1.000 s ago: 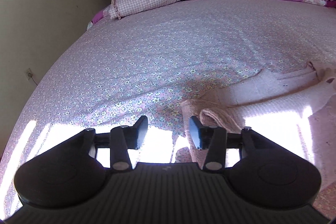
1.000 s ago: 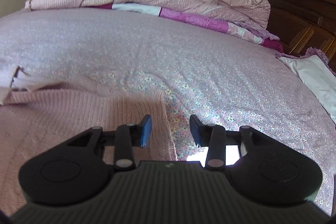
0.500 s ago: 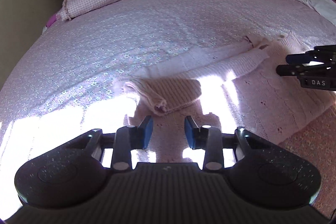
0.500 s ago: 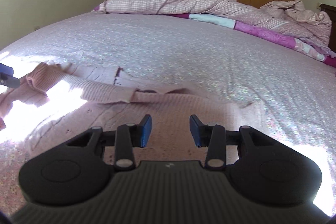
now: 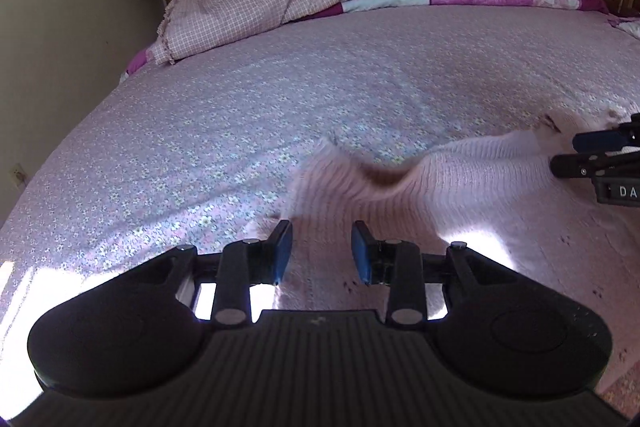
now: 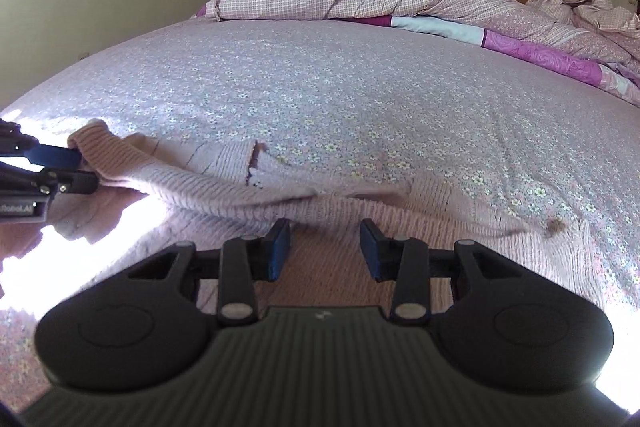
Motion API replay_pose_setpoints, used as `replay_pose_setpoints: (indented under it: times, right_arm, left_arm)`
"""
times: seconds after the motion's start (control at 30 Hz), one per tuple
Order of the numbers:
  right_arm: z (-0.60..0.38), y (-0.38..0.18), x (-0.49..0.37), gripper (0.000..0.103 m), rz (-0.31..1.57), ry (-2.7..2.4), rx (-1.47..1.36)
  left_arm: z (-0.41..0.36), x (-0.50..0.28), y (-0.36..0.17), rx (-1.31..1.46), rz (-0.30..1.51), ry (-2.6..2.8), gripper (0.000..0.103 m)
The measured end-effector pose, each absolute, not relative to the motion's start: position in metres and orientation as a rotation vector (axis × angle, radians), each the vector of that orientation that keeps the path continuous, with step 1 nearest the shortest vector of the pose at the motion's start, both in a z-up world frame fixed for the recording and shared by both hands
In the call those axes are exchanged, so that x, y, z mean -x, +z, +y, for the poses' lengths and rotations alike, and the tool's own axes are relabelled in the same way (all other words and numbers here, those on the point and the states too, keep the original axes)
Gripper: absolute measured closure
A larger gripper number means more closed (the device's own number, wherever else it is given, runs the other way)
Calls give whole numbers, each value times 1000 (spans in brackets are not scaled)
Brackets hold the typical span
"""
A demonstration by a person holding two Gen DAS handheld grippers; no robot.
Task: Fold small clothes
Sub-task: 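Press the folded cardigan flat with both grippers open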
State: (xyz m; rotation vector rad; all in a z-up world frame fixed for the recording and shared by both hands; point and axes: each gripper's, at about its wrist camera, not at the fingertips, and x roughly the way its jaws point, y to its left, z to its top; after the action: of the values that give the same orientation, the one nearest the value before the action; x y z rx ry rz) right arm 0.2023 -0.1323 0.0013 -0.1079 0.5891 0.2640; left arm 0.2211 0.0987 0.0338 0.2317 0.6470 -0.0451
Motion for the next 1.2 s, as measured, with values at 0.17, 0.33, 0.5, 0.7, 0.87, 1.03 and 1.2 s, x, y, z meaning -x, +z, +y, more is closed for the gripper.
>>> replay_pose_setpoints:
  times: [0.17,0.33,0.5,0.7,0.87,1.03,1.2]
  right_arm:
    - [-127,-7,-223,62,609,234,109]
    - [-127,-17,-228,61,620,223,98]
    - [-131,-9,-224,61,617,201,62]
    - [-148,14,-195,61,575,176,-3]
    - [-172,28,-158,47,552,116,-64]
    - [-200,32,-129,47,549,25,-99]
    - [-235,26,-103,36,557,-66,-171]
  left_arm:
    - [107,-235,37,-213,670,-26,61]
    - [110,-232,34,-229,697,-20,61]
    - [110,-221,35,-222,730,-44,61]
    - [105,-205,43,-231,784,-32,51]
    - [101,-187,48,-210,824,-27,50]
    - [98,-173,53,-167,852,-11,49]
    - [97,-160,57,-97,873,21,38]
